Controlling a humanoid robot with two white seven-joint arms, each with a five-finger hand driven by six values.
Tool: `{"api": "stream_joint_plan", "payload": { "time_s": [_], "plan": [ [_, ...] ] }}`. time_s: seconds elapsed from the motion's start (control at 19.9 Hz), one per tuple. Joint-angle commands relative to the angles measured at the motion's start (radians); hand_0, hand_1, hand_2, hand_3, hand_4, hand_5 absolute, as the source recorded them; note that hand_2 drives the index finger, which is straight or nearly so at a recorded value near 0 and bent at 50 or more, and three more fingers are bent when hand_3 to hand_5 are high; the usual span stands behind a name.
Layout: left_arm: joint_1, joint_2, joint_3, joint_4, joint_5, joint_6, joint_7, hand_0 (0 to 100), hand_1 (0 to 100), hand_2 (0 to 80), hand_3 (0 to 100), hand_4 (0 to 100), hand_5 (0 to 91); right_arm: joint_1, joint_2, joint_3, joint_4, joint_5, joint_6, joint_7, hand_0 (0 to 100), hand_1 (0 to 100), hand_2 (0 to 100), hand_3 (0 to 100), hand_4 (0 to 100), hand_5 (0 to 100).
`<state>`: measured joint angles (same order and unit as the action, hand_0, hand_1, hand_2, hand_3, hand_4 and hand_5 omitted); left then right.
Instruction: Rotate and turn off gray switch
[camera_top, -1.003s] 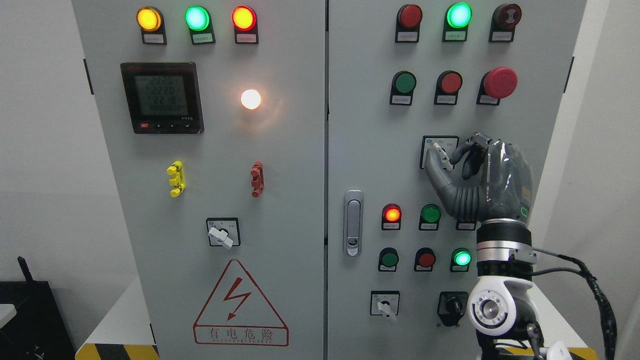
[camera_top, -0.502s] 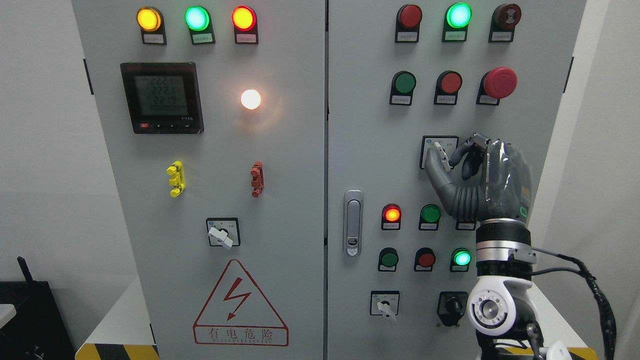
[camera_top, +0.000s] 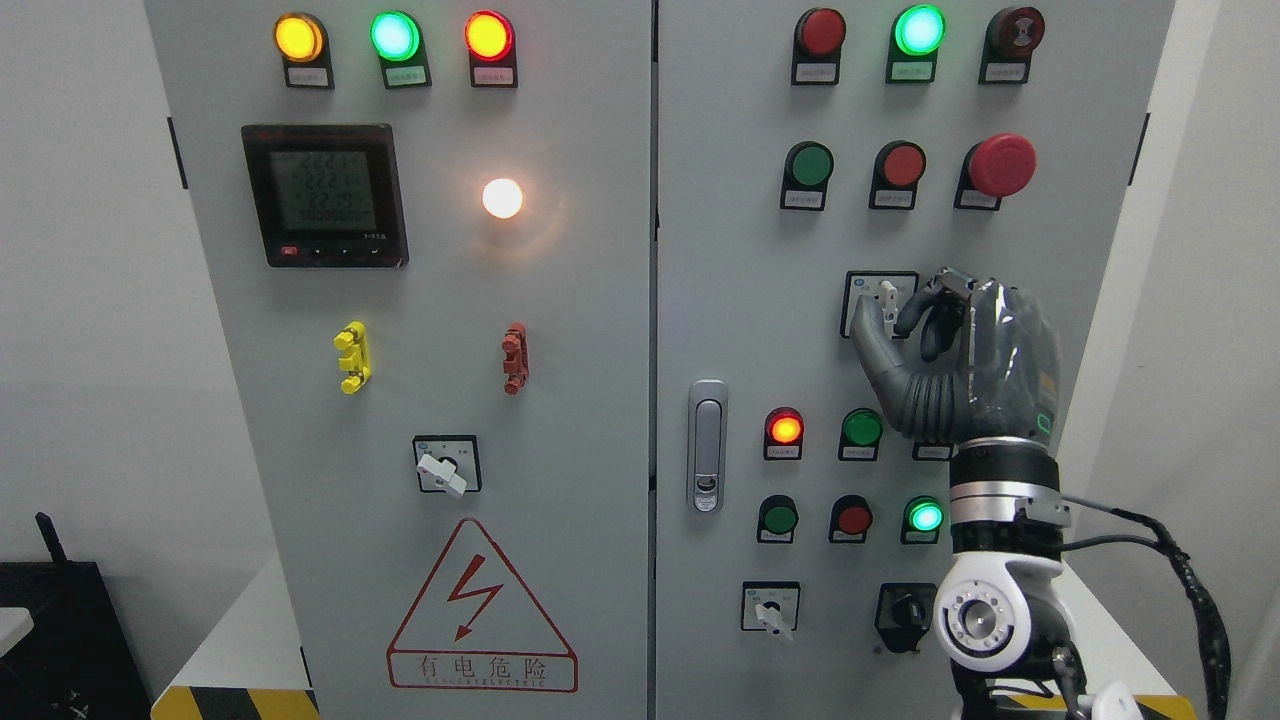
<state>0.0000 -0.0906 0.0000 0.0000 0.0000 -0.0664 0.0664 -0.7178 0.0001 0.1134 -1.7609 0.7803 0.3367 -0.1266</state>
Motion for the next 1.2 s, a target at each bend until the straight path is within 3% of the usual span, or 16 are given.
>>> {"api": "stream_joint_plan", "payload": {
  "time_s": [0.0, 0.3, 0.55, 1.15],
  "plan": [
    [-0.009, 0.0, 0.008, -0.026, 0.02, 0.0, 0.0, 12, 39, 0.0, 0, 0, 0.0, 0.0, 0.011, 0.0, 0.0, -0.001, -0.001, -0.007, 46, 53, 74, 100, 93, 100],
    [-0.009, 0.0, 0.008, -0.026, 0.02, 0.0, 0.0, 12, 39, 0.0, 0, 0, 0.0, 0.0, 0.009, 0.0, -0.003, -0.001, -0.005, -0.007, 47, 52, 74, 100, 93, 100],
    [-0.009, 0.0, 0.008, -0.026, 0.02, 0.0, 0.0, 12, 39, 0.0, 0, 0, 0.0, 0.001, 0.006, 0.0, -0.008, -0.003, -0.008, -0.007, 35, 50, 75, 100, 93, 100],
    [-0.009, 0.0, 0.008, -0.026, 0.02, 0.0, 0.0, 12, 39, 0.0, 0, 0, 0.0, 0.009, -0.006, -0.014, -0.046, -0.003, -0.044, -0.007, 31, 50, 76, 100, 94, 100]
  ]
}}
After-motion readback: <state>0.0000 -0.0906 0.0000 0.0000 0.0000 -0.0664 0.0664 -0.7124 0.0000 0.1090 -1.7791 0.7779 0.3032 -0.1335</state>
